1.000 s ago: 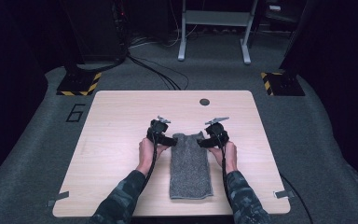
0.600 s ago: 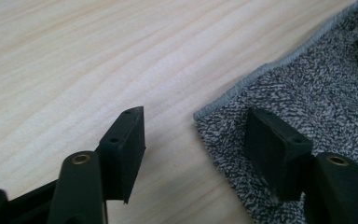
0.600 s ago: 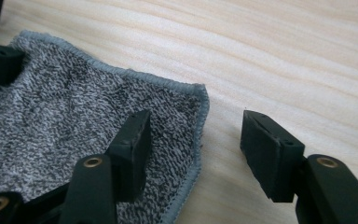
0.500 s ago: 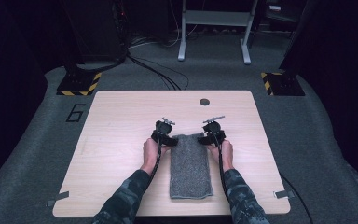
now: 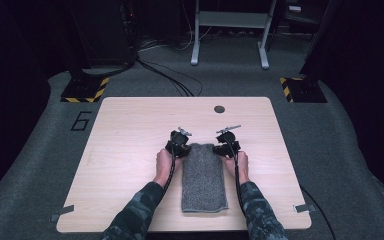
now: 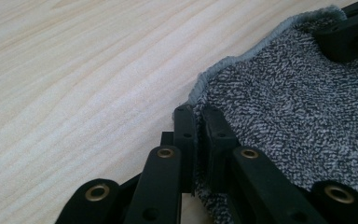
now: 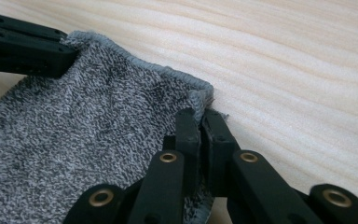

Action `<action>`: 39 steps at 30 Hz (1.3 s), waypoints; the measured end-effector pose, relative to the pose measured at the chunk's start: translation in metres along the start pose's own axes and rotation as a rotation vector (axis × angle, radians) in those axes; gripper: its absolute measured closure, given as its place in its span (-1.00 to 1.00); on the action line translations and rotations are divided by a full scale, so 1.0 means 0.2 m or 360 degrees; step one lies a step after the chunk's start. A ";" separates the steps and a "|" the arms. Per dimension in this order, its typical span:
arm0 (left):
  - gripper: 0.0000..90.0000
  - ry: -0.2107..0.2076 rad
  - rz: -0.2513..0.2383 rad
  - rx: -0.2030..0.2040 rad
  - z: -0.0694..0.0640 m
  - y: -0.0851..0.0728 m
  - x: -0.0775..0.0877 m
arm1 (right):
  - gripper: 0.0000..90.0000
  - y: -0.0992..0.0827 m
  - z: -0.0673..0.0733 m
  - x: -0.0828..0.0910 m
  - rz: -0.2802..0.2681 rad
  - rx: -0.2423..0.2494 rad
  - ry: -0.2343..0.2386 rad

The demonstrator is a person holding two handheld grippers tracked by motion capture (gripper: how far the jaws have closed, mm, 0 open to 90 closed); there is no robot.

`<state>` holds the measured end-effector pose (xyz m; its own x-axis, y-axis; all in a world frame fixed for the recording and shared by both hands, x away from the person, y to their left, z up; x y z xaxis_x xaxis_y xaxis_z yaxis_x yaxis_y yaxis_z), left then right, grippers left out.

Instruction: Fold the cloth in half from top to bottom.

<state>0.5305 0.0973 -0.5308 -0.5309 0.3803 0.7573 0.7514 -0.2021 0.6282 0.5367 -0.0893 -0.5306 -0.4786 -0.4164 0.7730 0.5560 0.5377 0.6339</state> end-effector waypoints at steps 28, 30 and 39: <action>0.92 -0.0055 -0.0247 -0.0057 0.03 0.07 0.22 | 0.95 0.09 0.04 0.21 -0.0259 0.0091 -0.0111; 0.92 -0.0051 -0.0252 -0.0062 0.03 0.08 0.23 | 0.95 0.11 0.04 0.22 -0.0269 0.0095 -0.0110; 0.92 -0.0032 -0.0335 -0.0086 0.04 0.16 0.29 | 0.95 0.20 0.03 0.27 -0.0329 0.0138 -0.0143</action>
<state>0.5270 0.1211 -0.4685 -0.6654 0.4371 0.6051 0.6024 -0.1642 0.7811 0.5298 -0.0856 -0.4632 -0.6370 -0.4592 0.6192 0.3814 0.5103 0.7708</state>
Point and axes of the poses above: each handheld gripper's, and its own axes: x roughly backward along the jaws, y roughly out of its top, z roughly to its left, the point moved 3 cm from there along -x, roughly forward along the jaws, and after that the axes turned 15 degrees about x, right-handed, at the moved point
